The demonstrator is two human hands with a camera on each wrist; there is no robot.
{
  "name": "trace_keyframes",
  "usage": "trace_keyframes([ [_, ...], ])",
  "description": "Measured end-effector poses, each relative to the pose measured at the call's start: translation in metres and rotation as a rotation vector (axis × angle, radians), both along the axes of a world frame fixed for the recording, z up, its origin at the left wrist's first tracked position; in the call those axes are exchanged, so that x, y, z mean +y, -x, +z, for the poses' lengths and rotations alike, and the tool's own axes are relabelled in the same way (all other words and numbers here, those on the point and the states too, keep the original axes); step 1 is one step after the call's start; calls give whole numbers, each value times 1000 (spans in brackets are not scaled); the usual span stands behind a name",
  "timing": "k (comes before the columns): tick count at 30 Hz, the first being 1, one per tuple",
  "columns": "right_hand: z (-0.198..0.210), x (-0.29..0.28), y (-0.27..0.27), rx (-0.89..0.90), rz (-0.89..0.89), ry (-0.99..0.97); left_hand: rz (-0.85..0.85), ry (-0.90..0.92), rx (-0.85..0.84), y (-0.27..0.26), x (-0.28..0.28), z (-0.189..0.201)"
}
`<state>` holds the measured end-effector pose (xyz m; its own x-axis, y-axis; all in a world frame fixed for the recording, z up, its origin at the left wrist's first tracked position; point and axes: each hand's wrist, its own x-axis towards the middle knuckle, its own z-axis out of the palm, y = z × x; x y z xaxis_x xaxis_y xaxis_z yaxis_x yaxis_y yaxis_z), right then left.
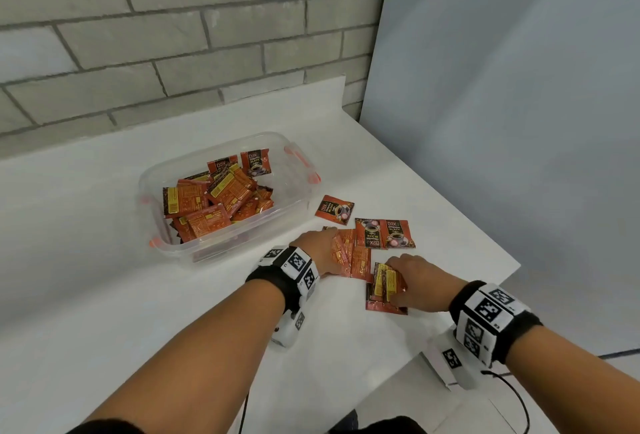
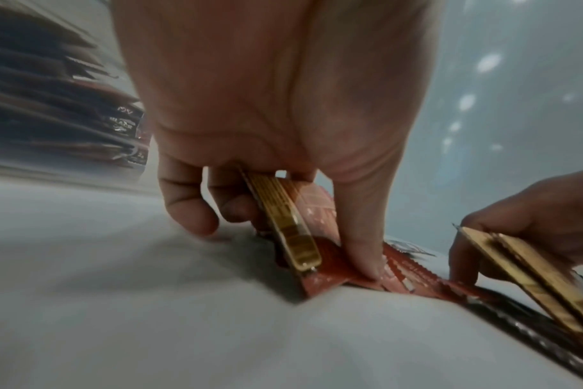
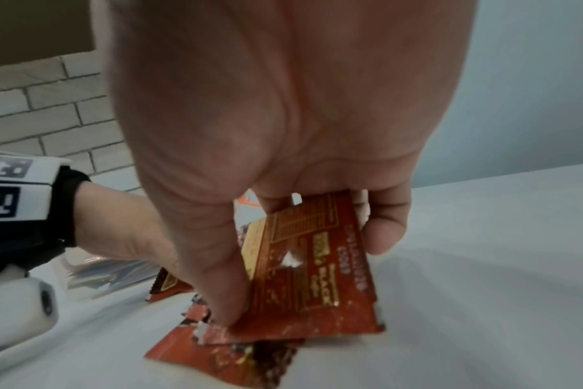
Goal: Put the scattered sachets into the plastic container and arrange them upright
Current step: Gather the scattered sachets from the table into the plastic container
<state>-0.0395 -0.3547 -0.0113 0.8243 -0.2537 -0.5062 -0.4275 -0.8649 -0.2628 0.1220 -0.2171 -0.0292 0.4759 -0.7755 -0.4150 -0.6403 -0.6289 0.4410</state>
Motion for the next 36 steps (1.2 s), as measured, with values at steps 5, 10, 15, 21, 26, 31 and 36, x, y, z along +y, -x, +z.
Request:
trace_keyframes([
  [5, 0, -1, -5, 17, -12, 32, 41, -65, -169, -1, -3, 2],
  [10, 5, -1, -6, -35, -46, -74, 24, -15, -154, 3, -5, 2],
  [15, 12, -3, -7, -61, -118, -135, 62, 11, -152, 5, -5, 3],
  [21, 18, -4, -9, -42, -184, -250, 140, 40, -89, 6, 0, 4],
  [26, 21, -8, -22, -146, -298, -394, 307, 114, -2, 8, 13, 11],
  [31, 52, 4, -57, -307, -375, -538, 363, 316, 68, 5, 52, 42],
  [36, 81, 30, -113, -450, -358, -624, 702, 631, 83, -46, 122, 96],
])
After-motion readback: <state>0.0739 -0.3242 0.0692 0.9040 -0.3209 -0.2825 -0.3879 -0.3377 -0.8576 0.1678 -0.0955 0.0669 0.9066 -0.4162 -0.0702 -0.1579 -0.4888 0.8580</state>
